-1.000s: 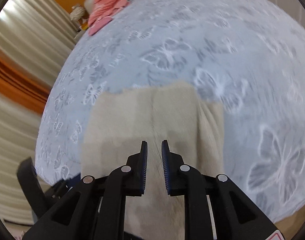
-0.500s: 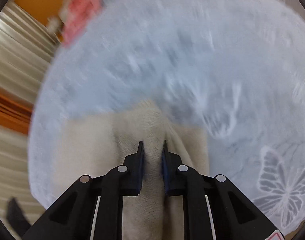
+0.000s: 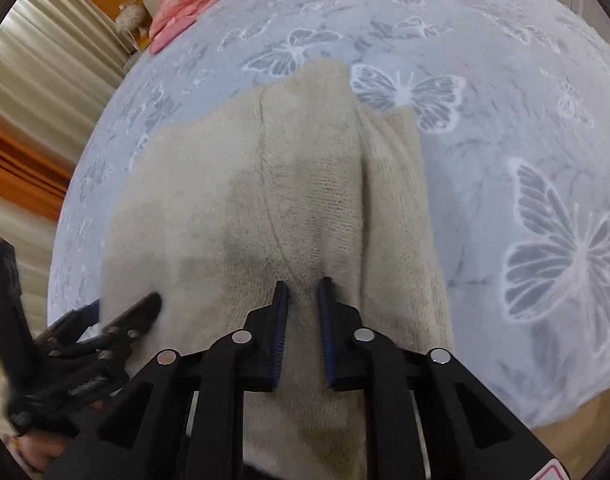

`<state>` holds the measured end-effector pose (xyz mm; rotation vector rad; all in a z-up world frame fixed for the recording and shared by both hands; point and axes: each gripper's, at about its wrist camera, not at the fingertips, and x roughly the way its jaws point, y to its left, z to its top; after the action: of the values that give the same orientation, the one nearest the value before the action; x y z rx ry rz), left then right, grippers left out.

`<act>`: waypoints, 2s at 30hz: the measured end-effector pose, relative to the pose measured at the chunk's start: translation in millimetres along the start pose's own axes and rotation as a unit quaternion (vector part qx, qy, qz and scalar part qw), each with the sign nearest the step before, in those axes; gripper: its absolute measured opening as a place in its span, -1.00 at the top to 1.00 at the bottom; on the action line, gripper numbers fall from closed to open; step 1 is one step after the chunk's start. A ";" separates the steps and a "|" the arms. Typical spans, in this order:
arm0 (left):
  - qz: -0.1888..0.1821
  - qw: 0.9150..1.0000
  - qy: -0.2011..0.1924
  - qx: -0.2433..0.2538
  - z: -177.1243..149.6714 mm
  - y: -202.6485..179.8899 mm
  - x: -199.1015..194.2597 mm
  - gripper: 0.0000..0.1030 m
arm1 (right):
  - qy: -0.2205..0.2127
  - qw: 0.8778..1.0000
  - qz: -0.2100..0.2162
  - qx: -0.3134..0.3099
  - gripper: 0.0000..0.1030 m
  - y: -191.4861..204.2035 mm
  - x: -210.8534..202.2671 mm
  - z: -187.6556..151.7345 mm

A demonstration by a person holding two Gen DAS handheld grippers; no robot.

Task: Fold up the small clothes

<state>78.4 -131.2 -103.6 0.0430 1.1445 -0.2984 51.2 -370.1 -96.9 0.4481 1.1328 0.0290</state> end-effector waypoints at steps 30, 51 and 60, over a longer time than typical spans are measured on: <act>-0.088 0.981 0.069 -0.157 -13.1 38.8 4.1 -0.91 | 0.049 0.973 0.099 0.202 -0.61 -76.1 0.1 -41.4; -0.124 0.985 0.077 -0.092 13.1 11.1 1.5 -0.10 | 0.020 0.979 0.101 0.174 0.16 -50.6 -8.4 -30.4; -0.107 0.991 0.046 -0.067 20.8 10.7 -50.1 0.03 | -0.002 0.985 0.109 0.134 0.19 -14.2 -48.6 -23.8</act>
<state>80.7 -114.2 -51.0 -0.1874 1.2605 -0.4133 6.3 -387.1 -68.1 0.8114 1.0826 0.0669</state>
